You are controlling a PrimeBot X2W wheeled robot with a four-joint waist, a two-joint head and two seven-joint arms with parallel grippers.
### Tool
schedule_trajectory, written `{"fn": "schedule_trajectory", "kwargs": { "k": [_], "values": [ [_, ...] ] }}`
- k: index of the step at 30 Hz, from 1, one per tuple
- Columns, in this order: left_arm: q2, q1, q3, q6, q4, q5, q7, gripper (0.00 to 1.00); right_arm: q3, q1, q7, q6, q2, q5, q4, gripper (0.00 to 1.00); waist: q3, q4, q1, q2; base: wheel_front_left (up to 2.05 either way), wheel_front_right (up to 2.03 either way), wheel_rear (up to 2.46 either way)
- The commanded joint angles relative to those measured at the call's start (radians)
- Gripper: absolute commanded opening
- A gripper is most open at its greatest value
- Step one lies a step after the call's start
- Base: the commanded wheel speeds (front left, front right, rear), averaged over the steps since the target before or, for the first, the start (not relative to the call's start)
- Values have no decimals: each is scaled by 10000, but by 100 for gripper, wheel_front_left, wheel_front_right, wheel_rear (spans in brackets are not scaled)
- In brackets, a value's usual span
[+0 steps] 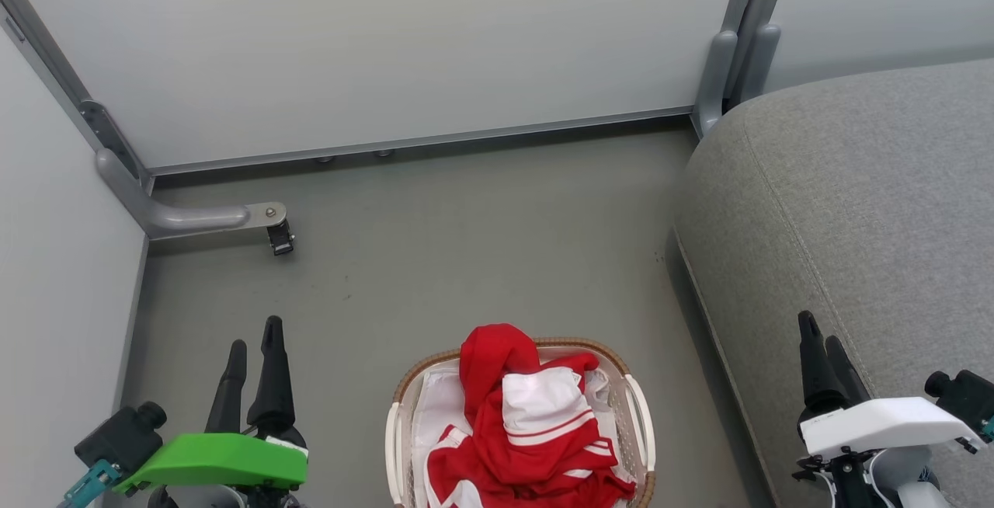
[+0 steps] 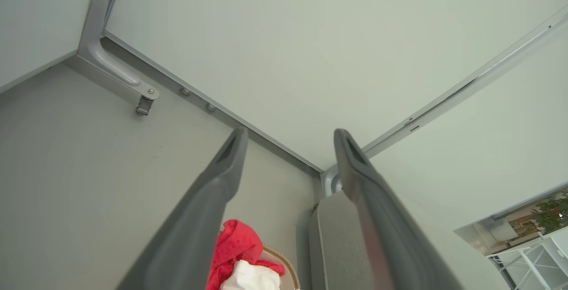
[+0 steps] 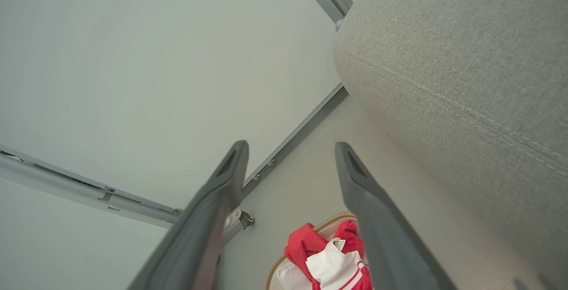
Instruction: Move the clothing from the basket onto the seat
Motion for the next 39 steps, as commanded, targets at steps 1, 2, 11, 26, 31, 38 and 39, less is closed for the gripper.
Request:
{"fn": "schedule_trajectory", "kwargs": {
  "k": [1, 2, 11, 26, 31, 38, 39],
  "values": [
    [67, 68, -73, -65, -130, 397, -102, 100, 24, -31, -127, 2, -72, -308, -139, 100, -2, 3, 0, 0, 0, 0, 0],
    [68, 82, -99, -65, -123, 547, -126, 100, 39, -23, -145, 2, -74, -424, -146, 100, -3, 4, 0, 0, 0, 0, 0],
    [77, 185, -387, 220, 86, 2171, -381, 100, 348, 49, -394, 2, -84, -1731, 26, 100, -17, 13, 0, 0, 0, 0, 0],
    [90, 369, -525, 550, 505, 3776, -745, 100, 730, 141, -763, 3, -97, -3673, 214, 100, -22, 42, 0, 0, 0, 0, 0],
    [94, 412, -598, 589, 542, 4189, -864, 100, 822, 159, -884, 3, -102, -4246, 143, 100, -11, 59, 0, 0, 0, 0, 0],
    [99, 497, -620, 613, 633, 4666, -1007, 100, 876, 183, -1027, 3, -108, -4984, 91, 100, -5, 64, 0, 0, 0, 0, 0],
    [98, 513, -617, 608, 645, 4727, -1029, 100, 882, 188, -1056, 3, -108, -5069, 84, 100, -8, 64, 0, 0, 0, 0, 0]
  ]
}}
